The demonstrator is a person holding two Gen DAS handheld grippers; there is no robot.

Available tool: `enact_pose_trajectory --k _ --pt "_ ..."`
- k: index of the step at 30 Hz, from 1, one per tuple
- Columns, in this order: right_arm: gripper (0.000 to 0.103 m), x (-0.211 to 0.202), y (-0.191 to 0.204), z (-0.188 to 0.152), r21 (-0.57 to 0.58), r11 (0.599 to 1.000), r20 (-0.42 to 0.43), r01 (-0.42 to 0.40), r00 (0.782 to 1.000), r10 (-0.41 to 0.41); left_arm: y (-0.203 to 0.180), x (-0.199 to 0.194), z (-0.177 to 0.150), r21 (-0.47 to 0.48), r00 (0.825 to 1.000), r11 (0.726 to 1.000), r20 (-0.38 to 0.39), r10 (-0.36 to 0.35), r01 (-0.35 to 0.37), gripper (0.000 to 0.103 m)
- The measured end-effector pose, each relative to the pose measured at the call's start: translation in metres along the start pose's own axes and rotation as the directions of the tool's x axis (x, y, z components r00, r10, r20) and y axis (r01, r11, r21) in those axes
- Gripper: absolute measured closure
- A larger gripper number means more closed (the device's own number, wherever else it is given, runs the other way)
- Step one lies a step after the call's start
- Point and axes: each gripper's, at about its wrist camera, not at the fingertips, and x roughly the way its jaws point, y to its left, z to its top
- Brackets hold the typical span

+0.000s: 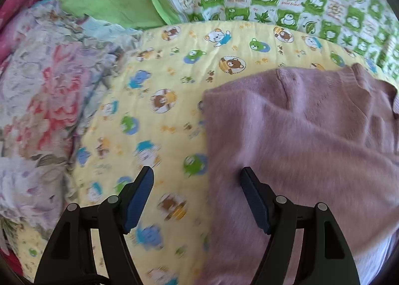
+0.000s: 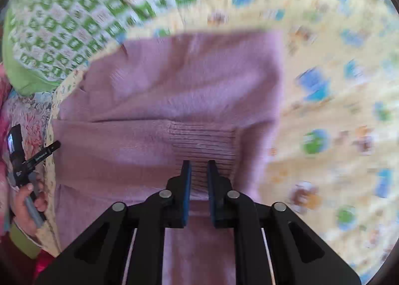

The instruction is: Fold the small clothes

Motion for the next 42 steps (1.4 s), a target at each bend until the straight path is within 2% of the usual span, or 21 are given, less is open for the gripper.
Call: enact_pose_trajectory --k 1,2,3,8,18,25,30,36,42 --pt "0.071 -0.014 0.000 -0.005 -0.013 1.000 0.025 -0.006 1.000 0.007 0.004 -0.006 -0.005 -0.004 1.000 1.000 -0.003 -0.008 0.008 0.030" --pt "0.059 -0.023 -0.002 -0.008 -0.010 1.000 0.040 -0.027 0.999 0.027 0.009 -0.012 -0.012 -0.011 1.000 1.000 -0.007 -0.022 0.022 0.030" --pt "0.055 -0.034 -0.005 -0.014 -0.003 0.999 0.051 -0.042 0.998 0.042 0.015 -0.019 -0.020 -0.023 0.999 0.999 -0.011 -0.041 0.040 0.030" --pt "0.055 -0.066 -0.009 -0.044 0.003 0.999 0.064 -0.037 0.997 0.037 0.036 -0.056 -0.075 -0.049 0.992 0.992 -0.039 -0.119 0.117 0.029" --pt "0.055 -0.101 -0.010 -0.141 0.035 0.999 0.021 -0.022 1.000 0.021 0.054 -0.103 -0.196 -0.043 0.976 0.984 -0.130 -0.176 0.172 0.028" --pt "0.055 -0.112 -0.008 -0.200 0.051 0.998 -0.024 -0.022 0.999 0.023 0.063 -0.126 -0.247 -0.043 0.965 0.978 -0.157 -0.211 0.206 0.027" --pt "0.055 -0.117 -0.003 -0.234 0.040 0.999 -0.061 -0.018 0.998 0.020 0.068 -0.135 -0.279 -0.037 0.960 0.978 -0.184 -0.210 0.206 0.027" --pt "0.055 -0.116 0.001 -0.261 0.043 0.999 -0.082 0.001 0.997 0.002 0.073 -0.140 -0.314 -0.041 0.948 0.973 -0.220 -0.229 0.226 0.026" --pt "0.055 -0.106 0.005 -0.271 0.068 0.997 -0.113 0.032 0.993 -0.024 0.073 -0.136 -0.339 -0.063 0.925 0.964 -0.270 -0.267 0.259 0.026"
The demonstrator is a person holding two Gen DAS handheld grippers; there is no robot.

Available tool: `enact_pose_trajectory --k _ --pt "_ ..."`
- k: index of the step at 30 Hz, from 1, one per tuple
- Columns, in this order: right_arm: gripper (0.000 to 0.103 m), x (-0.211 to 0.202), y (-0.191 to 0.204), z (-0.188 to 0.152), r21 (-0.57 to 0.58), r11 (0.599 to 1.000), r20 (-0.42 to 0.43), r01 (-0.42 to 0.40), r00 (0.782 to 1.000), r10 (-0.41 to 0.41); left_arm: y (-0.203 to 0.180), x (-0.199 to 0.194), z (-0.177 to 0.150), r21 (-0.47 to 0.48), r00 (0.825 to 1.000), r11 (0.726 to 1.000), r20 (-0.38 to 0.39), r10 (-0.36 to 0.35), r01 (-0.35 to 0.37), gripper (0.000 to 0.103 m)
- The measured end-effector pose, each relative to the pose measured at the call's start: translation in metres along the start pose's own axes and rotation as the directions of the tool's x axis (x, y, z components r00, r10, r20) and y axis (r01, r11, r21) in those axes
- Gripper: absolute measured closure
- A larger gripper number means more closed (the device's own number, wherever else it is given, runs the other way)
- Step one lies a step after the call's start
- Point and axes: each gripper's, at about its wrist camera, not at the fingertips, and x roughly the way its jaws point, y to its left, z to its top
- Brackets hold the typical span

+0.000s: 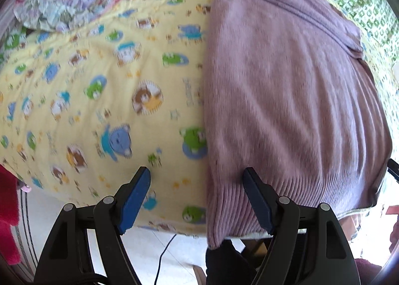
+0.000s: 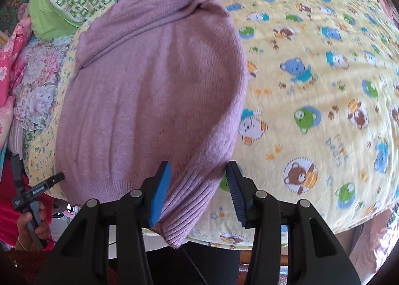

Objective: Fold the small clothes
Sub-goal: 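Grasp the ribbed hem with the left gripper while the right gripper grasps it too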

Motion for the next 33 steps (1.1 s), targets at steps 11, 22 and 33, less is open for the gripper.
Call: enact_pose_trajectory --k 11,22,33 --pt "0.093 -0.003 -0.019 -0.017 -0.034 0.999 -0.078 0.003 0.997 -0.006 0.002 0.016 -0.022 -0.015 0.997 0.998 -0.043 -0.066 0.066 0.024" --pt "0.042 -0.023 -0.045 -0.021 0.067 0.993 -0.018 -0.102 0.994 0.103 0.017 0.022 -0.028 -0.010 0.994 0.995 -0.057 -0.098 0.097 0.019" --pt "0.094 0.015 -0.017 -0.029 -0.015 0.987 -0.145 -0.158 0.977 0.154 -0.015 0.013 -0.027 0.070 0.993 0.991 0.001 -0.119 0.119 0.075"
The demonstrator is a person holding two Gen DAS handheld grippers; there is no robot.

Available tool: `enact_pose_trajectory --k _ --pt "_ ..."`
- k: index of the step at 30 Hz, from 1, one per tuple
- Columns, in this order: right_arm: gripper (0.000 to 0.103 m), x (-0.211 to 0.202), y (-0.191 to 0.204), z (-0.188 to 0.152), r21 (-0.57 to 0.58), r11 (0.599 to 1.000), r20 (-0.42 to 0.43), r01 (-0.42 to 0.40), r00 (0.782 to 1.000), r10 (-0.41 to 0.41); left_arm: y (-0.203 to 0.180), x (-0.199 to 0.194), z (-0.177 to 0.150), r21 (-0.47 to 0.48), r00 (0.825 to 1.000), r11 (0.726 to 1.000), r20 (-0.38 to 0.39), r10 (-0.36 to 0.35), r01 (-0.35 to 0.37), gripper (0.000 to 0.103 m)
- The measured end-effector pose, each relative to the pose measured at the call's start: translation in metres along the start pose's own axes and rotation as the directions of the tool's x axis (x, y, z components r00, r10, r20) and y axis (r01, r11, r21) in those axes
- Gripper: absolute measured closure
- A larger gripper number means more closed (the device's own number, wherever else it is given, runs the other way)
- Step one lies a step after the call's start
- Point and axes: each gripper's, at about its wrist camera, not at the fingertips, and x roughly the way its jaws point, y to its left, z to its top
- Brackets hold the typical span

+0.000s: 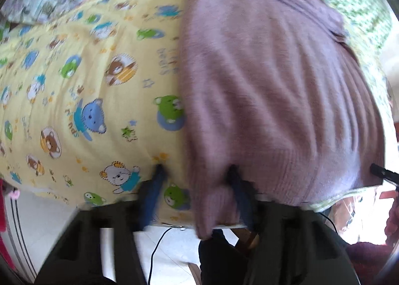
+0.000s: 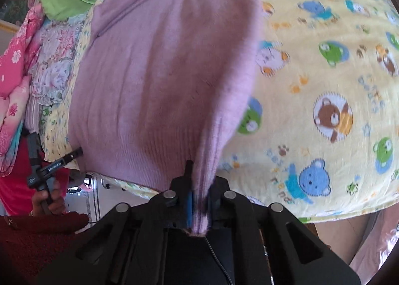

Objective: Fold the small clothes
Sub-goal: 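Grasp the ribbed hem with the left gripper while the right gripper grasps it too, then lift the hem with both grippers and fold it toward the collar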

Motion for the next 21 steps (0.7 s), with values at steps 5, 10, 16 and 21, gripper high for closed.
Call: enact_pose_trajectory --k 5,10,16,21 --pt "0.095 -0.020 -0.021 -0.001 0.073 0.988 0.065 -0.135 0.989 0.130 0.006 -0.016 0.002 -0.023 0.994 0.994 0.030 -0.109 0.109 0.097" --pt "0.095 -0.051 -0.032 0.007 0.099 0.948 0.198 -0.303 0.940 0.279 0.004 -0.046 0.014 -0.016 0.973 0.979 0.112 -0.200 0.203 0.098" --pt "0.095 -0.078 -0.017 0.044 0.065 0.912 0.328 -0.406 0.871 0.365 -0.010 -0.087 0.068 0.006 0.929 0.958 0.244 -0.280 0.287 0.098" --pt "0.095 -0.097 -0.003 0.100 -0.002 0.905 0.410 -0.426 0.825 0.390 -0.008 -0.106 0.126 0.027 0.888 0.950 0.346 -0.302 0.312 0.098"
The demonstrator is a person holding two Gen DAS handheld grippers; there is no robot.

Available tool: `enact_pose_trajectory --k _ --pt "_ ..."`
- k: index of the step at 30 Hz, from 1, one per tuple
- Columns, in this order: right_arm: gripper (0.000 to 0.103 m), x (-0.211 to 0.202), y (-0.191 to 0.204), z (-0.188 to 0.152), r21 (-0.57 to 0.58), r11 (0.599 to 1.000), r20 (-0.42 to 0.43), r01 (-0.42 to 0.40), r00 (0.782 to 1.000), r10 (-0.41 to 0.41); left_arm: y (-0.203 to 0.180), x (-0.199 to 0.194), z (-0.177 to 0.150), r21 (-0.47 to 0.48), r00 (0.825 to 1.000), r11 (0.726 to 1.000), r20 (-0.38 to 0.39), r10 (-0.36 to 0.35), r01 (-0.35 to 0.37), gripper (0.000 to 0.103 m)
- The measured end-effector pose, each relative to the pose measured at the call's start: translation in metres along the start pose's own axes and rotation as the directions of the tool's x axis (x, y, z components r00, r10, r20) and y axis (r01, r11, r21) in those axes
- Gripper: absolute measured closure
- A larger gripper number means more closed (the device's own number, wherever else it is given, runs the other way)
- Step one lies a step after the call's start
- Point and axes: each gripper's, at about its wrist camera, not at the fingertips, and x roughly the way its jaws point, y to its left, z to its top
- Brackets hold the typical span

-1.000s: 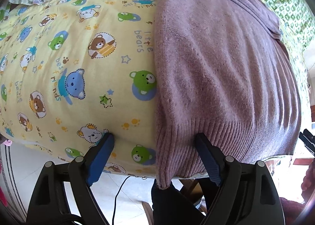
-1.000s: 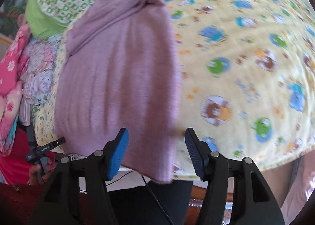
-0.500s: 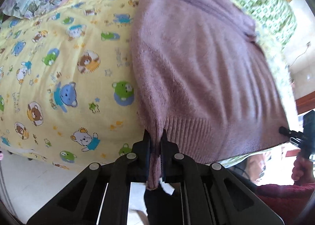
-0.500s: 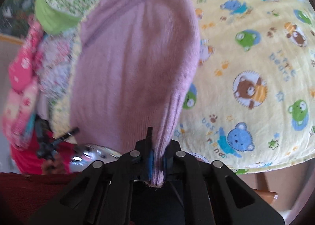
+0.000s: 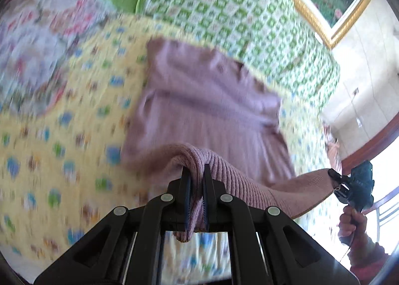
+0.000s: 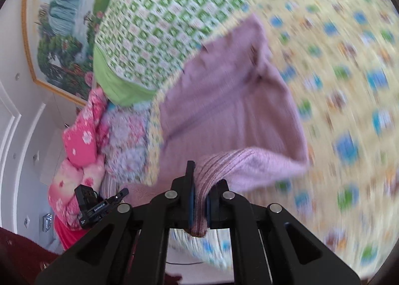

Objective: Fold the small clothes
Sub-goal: 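Lift the hem with both grippers and fold it toward the collar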

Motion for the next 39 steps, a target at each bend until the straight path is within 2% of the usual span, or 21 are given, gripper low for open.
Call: enact_pose_trajectory --k 4,6,13,19,30,34,39 --pt "0.095 0.023 0.012 0.049 -0.043 0.999 0.058 -0.011 0.998 0.013 0.002 0.020 0.042 -0.014 0.998 1.000 0.058 0.014 -0.013 0.098" --pt "0.095 0.037 0.017 0.073 -0.072 0.997 0.073 0.009 0.997 -0.004 0.004 0.036 0.061 -0.025 0.997 0.999 0.072 0.025 -0.023 0.098" --pt "0.095 0.095 0.014 0.149 -0.128 0.988 0.088 0.083 0.993 -0.072 0.013 0.101 0.124 -0.030 0.994 0.997 0.077 0.080 -0.077 0.098" --pt "0.095 0.135 0.003 0.200 -0.117 0.988 0.108 0.099 0.990 -0.086 0.017 0.150 0.177 -0.035 0.989 0.993 0.084 0.119 -0.116 0.098" --pt "0.095 0.201 -0.038 0.259 -0.095 0.980 0.086 0.177 0.982 -0.170 0.036 0.236 0.238 -0.046 0.981 0.982 0.051 0.187 -0.185 0.098" --pt "0.095 0.221 -0.048 0.272 -0.114 0.969 0.073 0.218 0.975 -0.210 0.046 0.267 0.248 -0.054 0.974 0.973 0.025 0.226 -0.224 0.097" --pt "0.095 0.239 -0.059 0.279 -0.107 0.958 0.056 0.266 0.964 -0.261 0.052 0.292 0.256 -0.065 0.971 0.969 0.006 0.241 -0.240 0.097"
